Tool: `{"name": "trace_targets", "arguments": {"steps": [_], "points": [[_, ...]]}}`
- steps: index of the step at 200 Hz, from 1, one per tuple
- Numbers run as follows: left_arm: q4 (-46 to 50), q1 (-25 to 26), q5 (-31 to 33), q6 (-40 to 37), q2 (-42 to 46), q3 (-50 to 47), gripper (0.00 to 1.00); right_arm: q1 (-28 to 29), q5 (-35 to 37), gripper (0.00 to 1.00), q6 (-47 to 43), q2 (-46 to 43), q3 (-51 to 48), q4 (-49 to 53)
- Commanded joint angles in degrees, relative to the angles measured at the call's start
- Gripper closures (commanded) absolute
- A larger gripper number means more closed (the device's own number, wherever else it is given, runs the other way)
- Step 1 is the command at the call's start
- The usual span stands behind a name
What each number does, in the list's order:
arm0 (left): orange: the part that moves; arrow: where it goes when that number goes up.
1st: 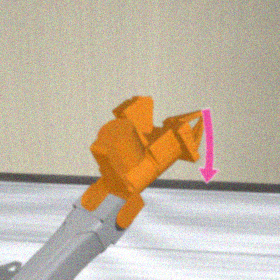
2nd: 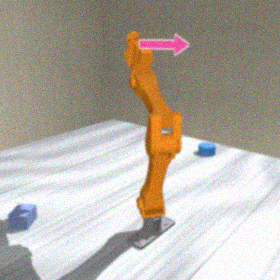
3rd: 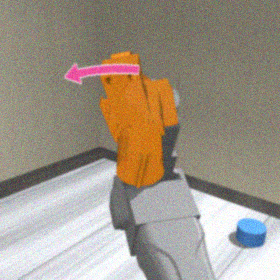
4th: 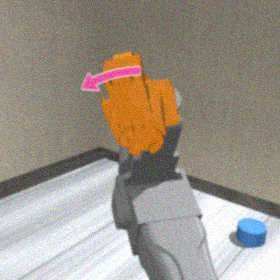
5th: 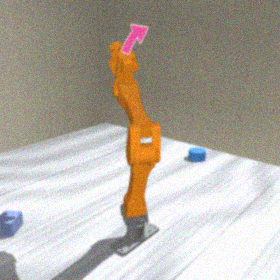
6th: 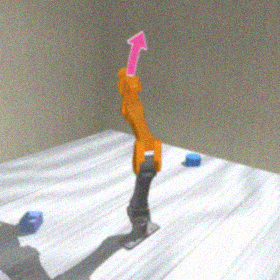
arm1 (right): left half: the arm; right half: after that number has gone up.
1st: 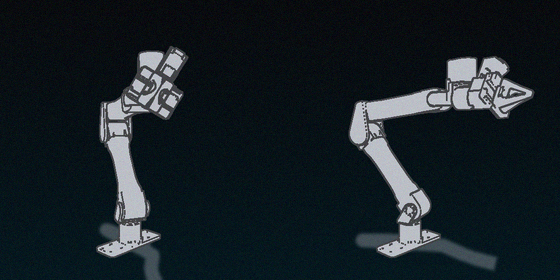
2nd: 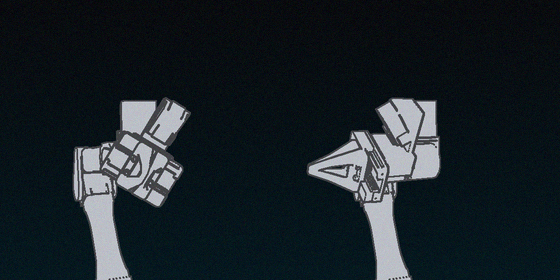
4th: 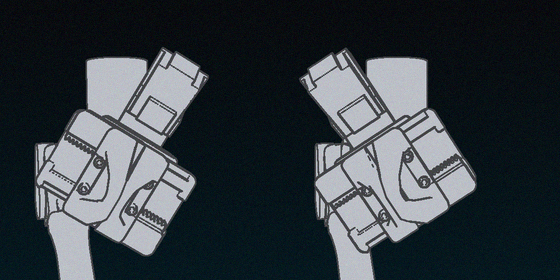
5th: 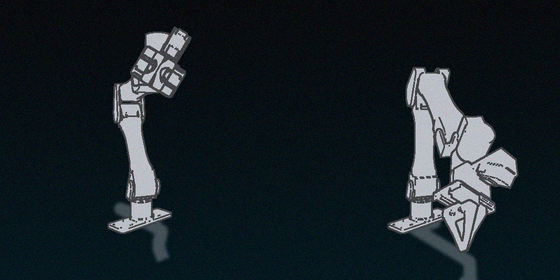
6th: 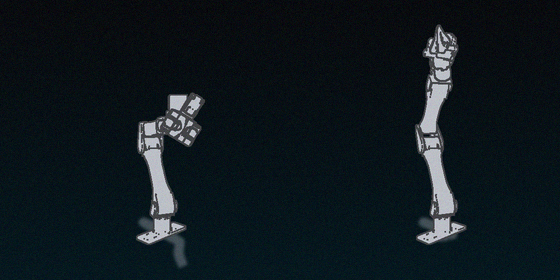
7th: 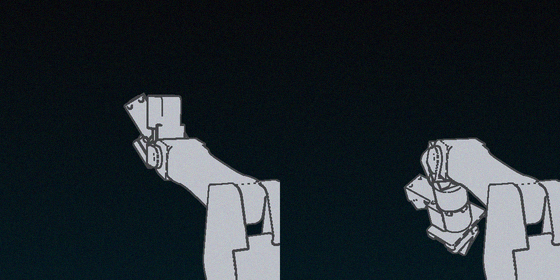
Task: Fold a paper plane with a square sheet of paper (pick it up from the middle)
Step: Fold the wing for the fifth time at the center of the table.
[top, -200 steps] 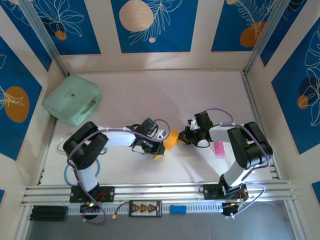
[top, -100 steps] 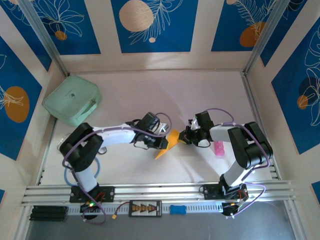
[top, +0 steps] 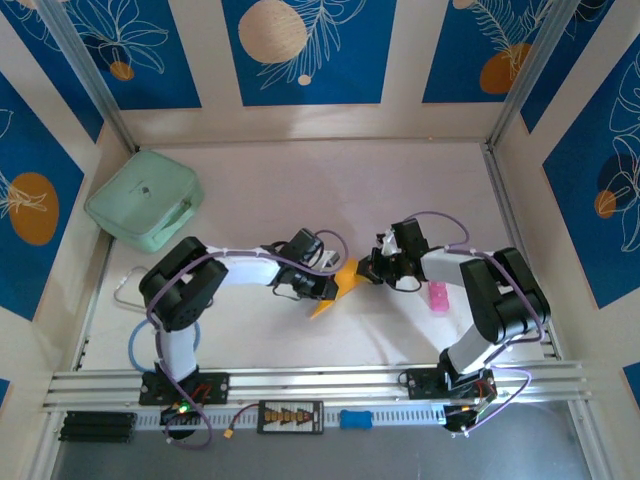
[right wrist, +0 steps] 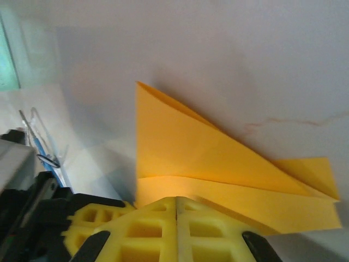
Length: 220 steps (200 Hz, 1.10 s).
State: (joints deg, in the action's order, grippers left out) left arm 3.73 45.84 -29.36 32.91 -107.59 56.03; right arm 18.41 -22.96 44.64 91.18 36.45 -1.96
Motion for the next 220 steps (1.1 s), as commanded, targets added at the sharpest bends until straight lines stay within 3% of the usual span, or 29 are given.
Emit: {"name": "trace_targets", "arguments": {"steps": [1, 50, 137, 197, 220], "points": [[4.44, 0.0, 1.87, 0.41, -1.34, -3.18, 1.0, 2.3, -1.85, 0.93, 0.5, -1.06, 0.81, -1.77], [4.71, 0.01, 2.09, 0.8, -1.27, -2.87, 1.0, 3.34, 1.64, 0.93, 1.37, 3.83, -1.29, -2.89], [5.82, -0.05, 3.63, 1.73, -1.3, -3.52, 1.0, -9.78, -0.77, 0.93, -1.41, 4.02, -2.26, -4.35], [2.95, 0.04, 4.86, 6.73, -0.25, -3.56, 1.0, -8.66, 1.67, 0.88, 0.43, -6.96, -4.82, -1.53], [0.7, 0.89, 10.43, 12.87, 0.23, -1.52, 0.96, -7.16, 2.64, 0.86, 1.2, -10.41, -5.63, 1.83]]}}
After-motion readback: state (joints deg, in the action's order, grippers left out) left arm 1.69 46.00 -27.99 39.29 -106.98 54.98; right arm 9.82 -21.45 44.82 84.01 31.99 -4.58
